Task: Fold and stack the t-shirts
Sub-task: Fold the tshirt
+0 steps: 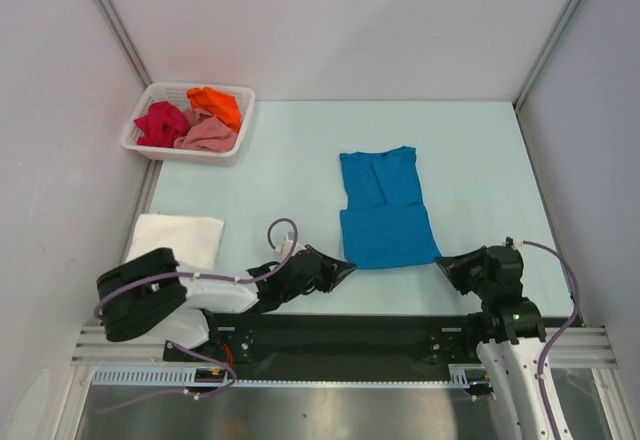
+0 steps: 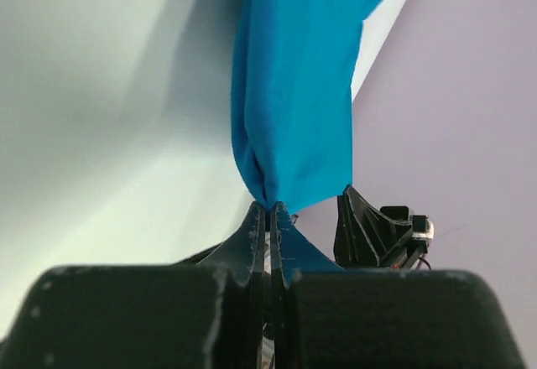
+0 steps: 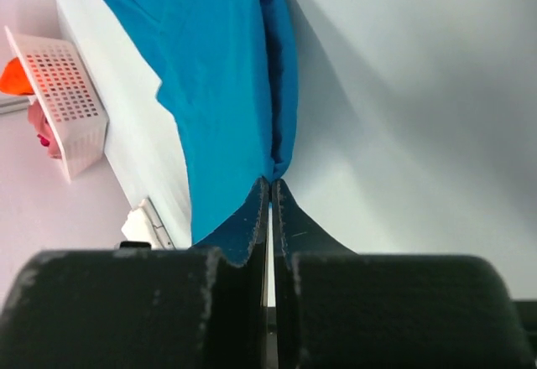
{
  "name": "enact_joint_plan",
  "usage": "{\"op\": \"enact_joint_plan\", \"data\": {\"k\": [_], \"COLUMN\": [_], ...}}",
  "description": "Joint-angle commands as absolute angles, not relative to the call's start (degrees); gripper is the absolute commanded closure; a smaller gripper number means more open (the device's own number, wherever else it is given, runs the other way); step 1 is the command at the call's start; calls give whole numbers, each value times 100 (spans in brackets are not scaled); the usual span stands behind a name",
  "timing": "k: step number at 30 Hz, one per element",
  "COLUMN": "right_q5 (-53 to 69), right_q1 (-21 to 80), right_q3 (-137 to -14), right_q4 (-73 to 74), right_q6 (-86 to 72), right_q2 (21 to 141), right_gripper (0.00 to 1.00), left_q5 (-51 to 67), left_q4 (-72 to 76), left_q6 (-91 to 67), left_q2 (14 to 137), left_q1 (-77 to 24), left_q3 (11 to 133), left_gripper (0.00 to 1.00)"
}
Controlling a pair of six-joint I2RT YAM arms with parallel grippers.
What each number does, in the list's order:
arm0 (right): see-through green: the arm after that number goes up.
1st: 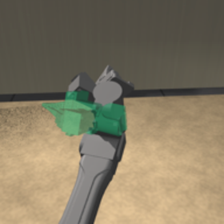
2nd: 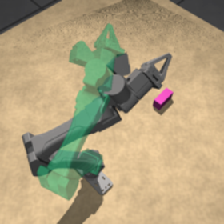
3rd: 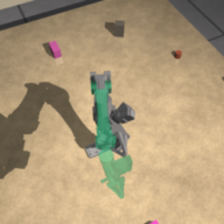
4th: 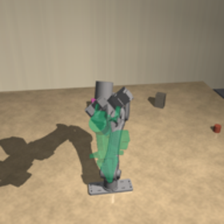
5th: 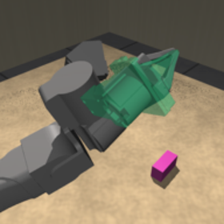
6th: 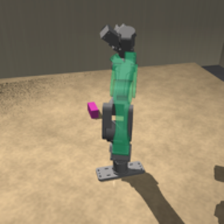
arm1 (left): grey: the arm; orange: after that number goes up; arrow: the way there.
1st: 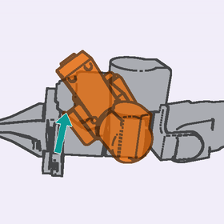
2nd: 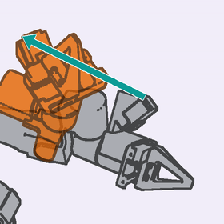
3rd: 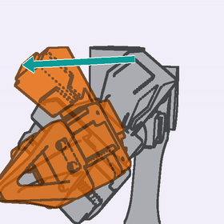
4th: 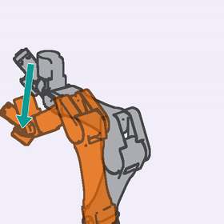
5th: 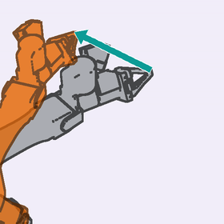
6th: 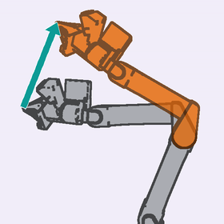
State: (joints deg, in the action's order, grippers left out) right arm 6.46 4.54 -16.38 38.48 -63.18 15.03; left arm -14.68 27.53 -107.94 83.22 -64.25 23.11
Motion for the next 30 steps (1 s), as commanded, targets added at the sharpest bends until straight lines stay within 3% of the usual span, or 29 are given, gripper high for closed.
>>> {"op": "enact_joint_plan", "data": {"k": [1,5,8,20,30], "right_q5": [483,764,765,957,1406], "right_q1": [466,475,475,448,325], "right_q3": [-2249,-2347,-2574,-4499,-6115], "right_q4": [4702,4073,3300,942,70], "right_q6": [-6214,-5995,-5837,-5599,-5291], "right_q2": [1178,1756,2678,6569,8962], "right_gripper": [100,100,100,100,100], "left_q5": [-1949,-2399,-2041,-53,1028], "left_q4": [1794,952,870,800,993], "left_q6": [-10424,-9854,-9335,-7884,-7743], "left_q2": [7665,7172,7294,9359,11012], "left_q1": [-6565,-6478,-6006,-3878,-3077], "left_q3": [2513,2926,3374,5958,7514], "left_gripper": [100,100,100,100,100]}}
